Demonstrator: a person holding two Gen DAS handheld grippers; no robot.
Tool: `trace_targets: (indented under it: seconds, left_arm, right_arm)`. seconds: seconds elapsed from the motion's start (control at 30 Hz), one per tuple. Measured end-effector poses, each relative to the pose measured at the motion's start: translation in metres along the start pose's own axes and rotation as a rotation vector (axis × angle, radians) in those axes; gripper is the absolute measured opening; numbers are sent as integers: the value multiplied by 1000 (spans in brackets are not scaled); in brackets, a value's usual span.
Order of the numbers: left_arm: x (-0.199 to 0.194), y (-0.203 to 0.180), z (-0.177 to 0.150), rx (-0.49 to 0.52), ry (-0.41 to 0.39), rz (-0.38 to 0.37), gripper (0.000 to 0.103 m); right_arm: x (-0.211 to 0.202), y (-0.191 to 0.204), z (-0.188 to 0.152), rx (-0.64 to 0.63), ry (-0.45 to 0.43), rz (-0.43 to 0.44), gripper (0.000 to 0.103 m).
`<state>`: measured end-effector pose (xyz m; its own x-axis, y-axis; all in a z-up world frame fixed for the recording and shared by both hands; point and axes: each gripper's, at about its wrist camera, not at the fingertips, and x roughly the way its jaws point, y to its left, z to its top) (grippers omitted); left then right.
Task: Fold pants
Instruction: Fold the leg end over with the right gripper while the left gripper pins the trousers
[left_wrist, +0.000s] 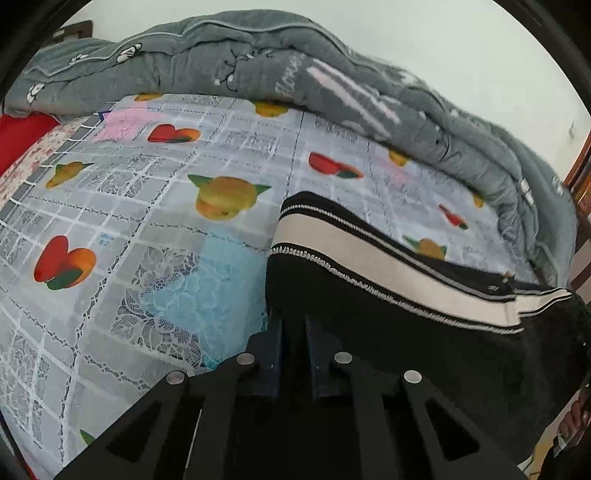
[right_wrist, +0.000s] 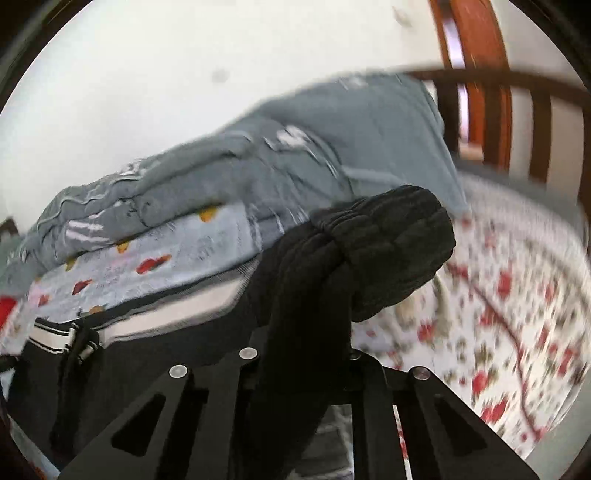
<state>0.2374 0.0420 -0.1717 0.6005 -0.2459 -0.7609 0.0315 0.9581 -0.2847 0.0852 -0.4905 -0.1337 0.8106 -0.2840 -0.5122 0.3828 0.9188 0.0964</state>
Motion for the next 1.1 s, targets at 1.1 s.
trace_targets:
  seconds: [1.1]
  left_arm:
    - [-59,175,-5,-101,-62,142,29]
  right_arm:
    - [48,101,-73,23,241,117,34]
